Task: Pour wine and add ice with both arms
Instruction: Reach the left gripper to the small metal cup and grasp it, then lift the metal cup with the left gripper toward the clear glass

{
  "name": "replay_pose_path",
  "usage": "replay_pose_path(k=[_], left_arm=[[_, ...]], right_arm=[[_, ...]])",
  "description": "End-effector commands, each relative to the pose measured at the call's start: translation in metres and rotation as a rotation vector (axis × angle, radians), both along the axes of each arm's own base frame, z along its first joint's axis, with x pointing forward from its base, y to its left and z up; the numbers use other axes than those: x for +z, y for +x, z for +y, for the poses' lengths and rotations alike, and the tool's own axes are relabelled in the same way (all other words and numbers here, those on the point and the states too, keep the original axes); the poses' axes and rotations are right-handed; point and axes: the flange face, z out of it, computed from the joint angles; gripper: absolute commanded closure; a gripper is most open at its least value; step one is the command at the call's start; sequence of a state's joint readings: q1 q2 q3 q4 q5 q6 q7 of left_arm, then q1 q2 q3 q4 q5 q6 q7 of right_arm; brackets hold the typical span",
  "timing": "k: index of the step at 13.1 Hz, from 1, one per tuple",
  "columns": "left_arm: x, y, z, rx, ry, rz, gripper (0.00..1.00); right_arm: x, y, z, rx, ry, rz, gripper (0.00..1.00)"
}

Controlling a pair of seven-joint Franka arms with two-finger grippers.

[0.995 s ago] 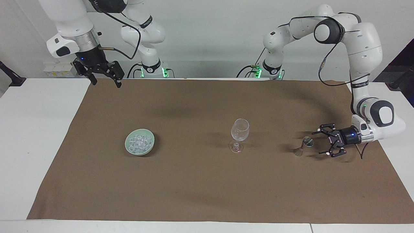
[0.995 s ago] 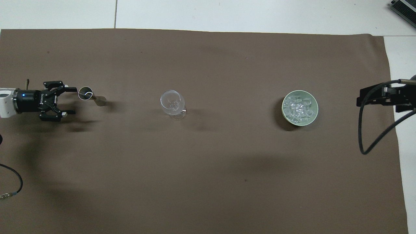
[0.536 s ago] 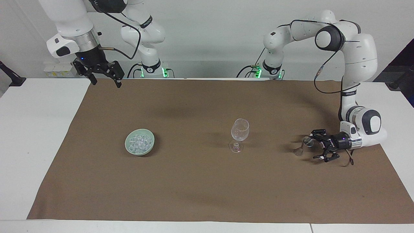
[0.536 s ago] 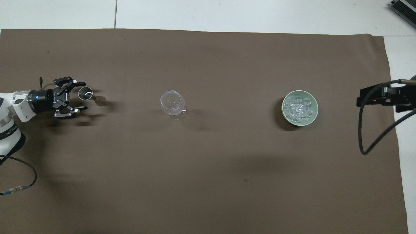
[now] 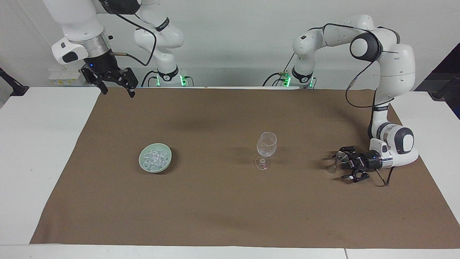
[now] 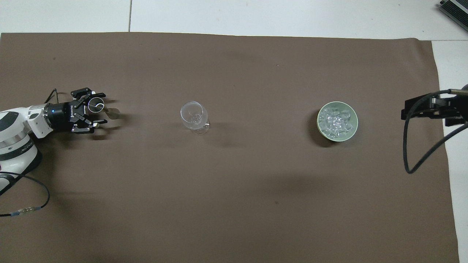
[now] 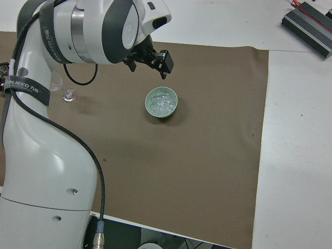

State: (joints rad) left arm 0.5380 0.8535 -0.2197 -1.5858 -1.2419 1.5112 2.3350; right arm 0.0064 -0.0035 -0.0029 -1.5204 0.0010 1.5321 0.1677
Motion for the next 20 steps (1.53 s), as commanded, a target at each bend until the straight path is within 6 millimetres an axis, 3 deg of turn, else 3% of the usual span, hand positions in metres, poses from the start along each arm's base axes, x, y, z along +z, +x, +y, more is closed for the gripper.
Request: replay_pose_path(k=[1, 3, 5, 7, 14, 15, 17, 20], left_arm=[[0.0008, -0.0028, -0.0018, 0.005, -0.04, -0.024, 0.12], [0.0025, -0.0035, -0.0051, -0.009, -0.053, -0.039, 0.16], [0.0019, -0.0042, -0.0047, -0.008, -0.048, -0.089, 0.36], [0.0015, -0.0051, -0.0043, -0.01, -0.05, -0.088, 0.41], [0.002, -0.0053, -0.001, -0.007, -0.042, -0.09, 0.8], [0.0022, -0.0055, -0.0013, -0.008, -0.041, -0.09, 0.8], [0.003, -0.0051, -0.0009, -0.007, -0.042, -0.09, 0.98], [0.0071, -0.0023, -0.0057, -0.015, -0.047, -0.091, 1.0]], right_arm=[[-0.0006, 0.0013, -0.0006, -0.014, 0.021, -0.008, 0.0], [-0.0006, 0.0013, -0.0006, -0.014, 0.021, -0.008, 0.0], [-0.0013, 0.0013, -0.0014, -0.016, 0.021, -0.006, 0.0], [-0.0013, 0.0013, -0.0006, -0.014, 0.021, -0.006, 0.0], [-0.0013, 0.0013, -0.0006, -0.014, 0.021, -0.006, 0.0], [-0.0013, 0.0013, -0.0014, -0.016, 0.021, -0.006, 0.0], [-0.0014, 0.0011, -0.0005, -0.014, 0.021, -0.005, 0.0], [-0.0013, 0.0013, -0.0014, -0.016, 0.021, -0.006, 0.0]])
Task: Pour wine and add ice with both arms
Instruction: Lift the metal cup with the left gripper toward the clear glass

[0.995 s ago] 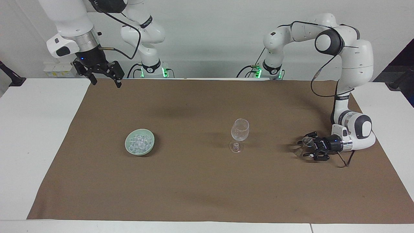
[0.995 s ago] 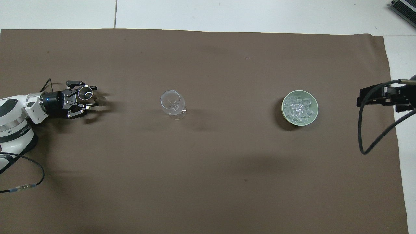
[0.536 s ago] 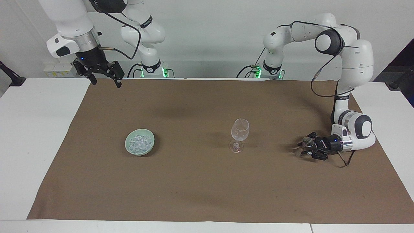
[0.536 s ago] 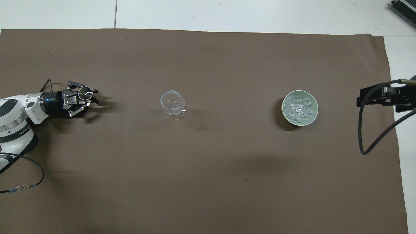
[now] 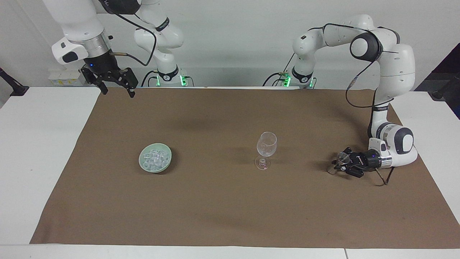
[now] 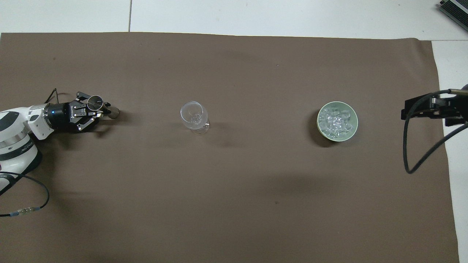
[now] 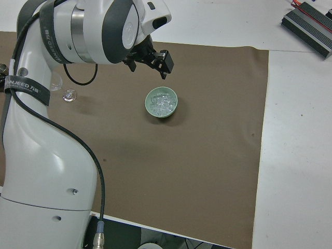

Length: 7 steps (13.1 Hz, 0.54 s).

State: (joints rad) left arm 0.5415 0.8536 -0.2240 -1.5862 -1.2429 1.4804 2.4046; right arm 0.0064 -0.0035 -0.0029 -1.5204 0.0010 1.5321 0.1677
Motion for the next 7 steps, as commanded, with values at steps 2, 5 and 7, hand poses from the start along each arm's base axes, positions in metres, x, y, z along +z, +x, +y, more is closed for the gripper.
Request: replay_pose_path(k=[2, 5, 7], left_arm=[[0.023, 0.01, -0.022, -0.028, -0.052, -0.046, 1.0], [0.057, 0.017, -0.043, -0.061, -0.038, -0.073, 1.0], [0.085, 0.019, -0.056, -0.076, -0.013, -0.104, 1.0]], right_arm=[[-0.001, 0.001, -0.001, -0.014, 0.021, -0.006, 0.0], [-0.001, 0.001, -0.001, -0.016, 0.021, -0.006, 0.0], [-0.001, 0.001, -0.001, -0.014, 0.021, -0.006, 0.0]])
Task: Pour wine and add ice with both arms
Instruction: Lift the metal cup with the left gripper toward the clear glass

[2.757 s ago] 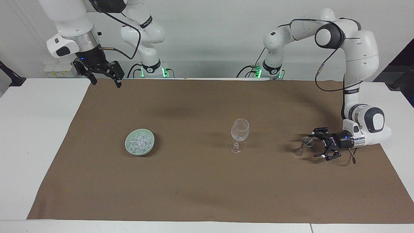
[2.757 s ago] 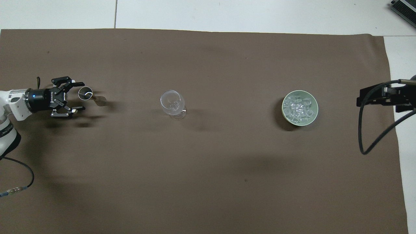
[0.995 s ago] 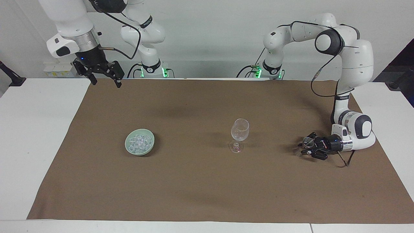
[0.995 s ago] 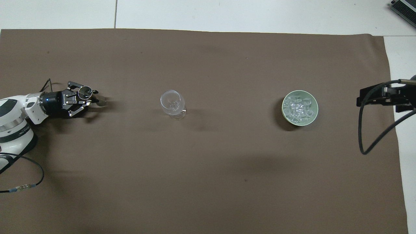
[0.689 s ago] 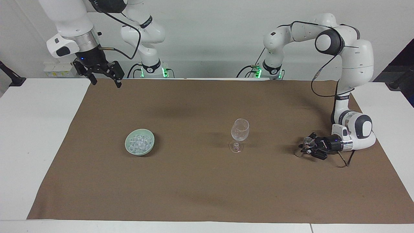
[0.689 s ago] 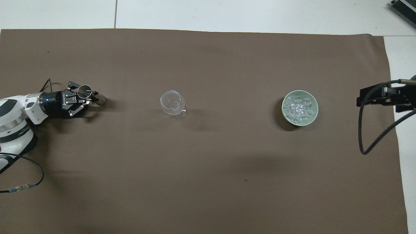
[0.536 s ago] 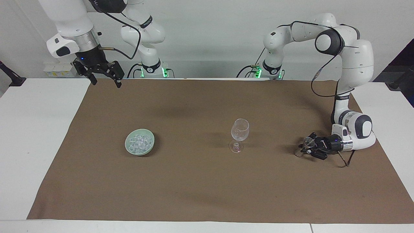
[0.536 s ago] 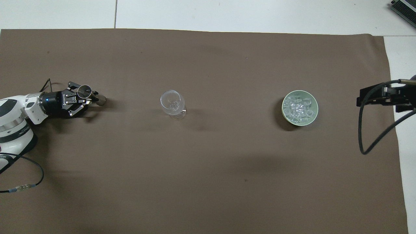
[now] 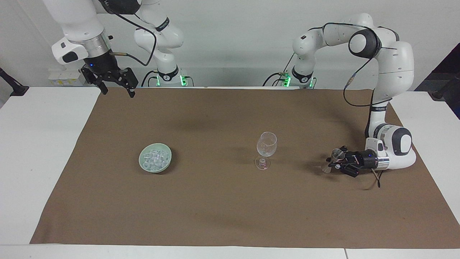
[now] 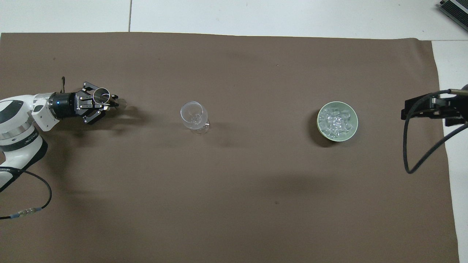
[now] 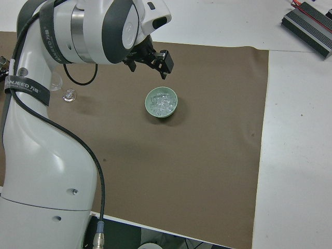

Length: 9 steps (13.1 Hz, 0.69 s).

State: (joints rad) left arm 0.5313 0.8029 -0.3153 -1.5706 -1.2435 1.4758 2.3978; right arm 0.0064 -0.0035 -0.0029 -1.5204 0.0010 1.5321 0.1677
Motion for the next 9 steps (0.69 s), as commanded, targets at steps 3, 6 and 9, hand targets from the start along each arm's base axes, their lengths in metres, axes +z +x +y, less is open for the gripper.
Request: replay_pose_path(k=[3, 6, 9], left_arm=[[0.064, -0.005, -0.026, -0.021, 0.057, -0.023, 1.0], [0.098, -0.015, -0.053, -0.038, 0.117, -0.029, 1.0], [0.112, -0.026, -0.086, -0.064, 0.146, -0.025, 1.0]], right_arm=[[-0.001, 0.001, -0.001, -0.016, 0.021, -0.006, 0.0], [-0.001, 0.001, -0.001, -0.016, 0.021, -0.006, 0.0], [-0.001, 0.001, -0.001, -0.014, 0.021, -0.006, 0.0]])
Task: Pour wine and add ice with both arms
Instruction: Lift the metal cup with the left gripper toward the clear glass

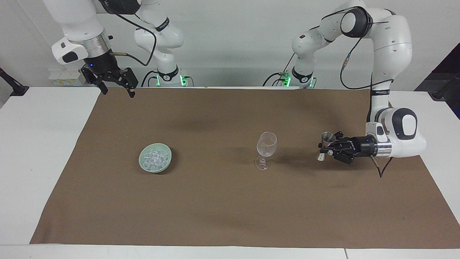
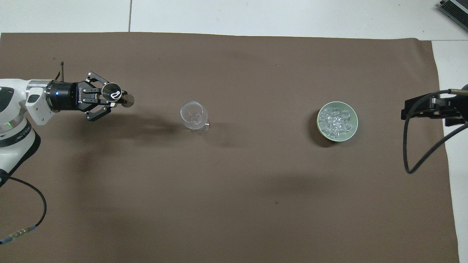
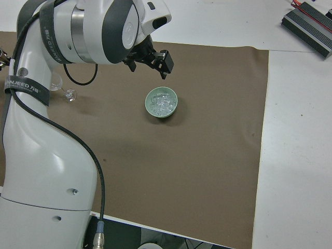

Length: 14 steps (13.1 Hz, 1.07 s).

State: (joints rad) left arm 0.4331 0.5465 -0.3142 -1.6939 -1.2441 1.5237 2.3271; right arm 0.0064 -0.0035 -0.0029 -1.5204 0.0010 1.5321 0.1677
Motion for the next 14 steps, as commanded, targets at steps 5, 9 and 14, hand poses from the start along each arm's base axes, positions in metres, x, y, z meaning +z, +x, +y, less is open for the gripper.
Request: replay_pose_path(k=[5, 9, 14], left_arm=[[0.003, -0.022, -0.061, 0.004, 0.045, 0.078, 1.0], [0.012, -0.028, -0.075, 0.062, 0.117, 0.109, 1.0], [0.03, -0.038, -0.095, 0.073, 0.163, 0.135, 1.0]], right_arm=[[-0.001, 0.001, -0.001, -0.016, 0.021, -0.006, 0.0], [-0.001, 0.001, -0.001, -0.014, 0.021, -0.006, 0.0], [-0.001, 0.001, -0.001, -0.014, 0.021, -0.006, 0.0]])
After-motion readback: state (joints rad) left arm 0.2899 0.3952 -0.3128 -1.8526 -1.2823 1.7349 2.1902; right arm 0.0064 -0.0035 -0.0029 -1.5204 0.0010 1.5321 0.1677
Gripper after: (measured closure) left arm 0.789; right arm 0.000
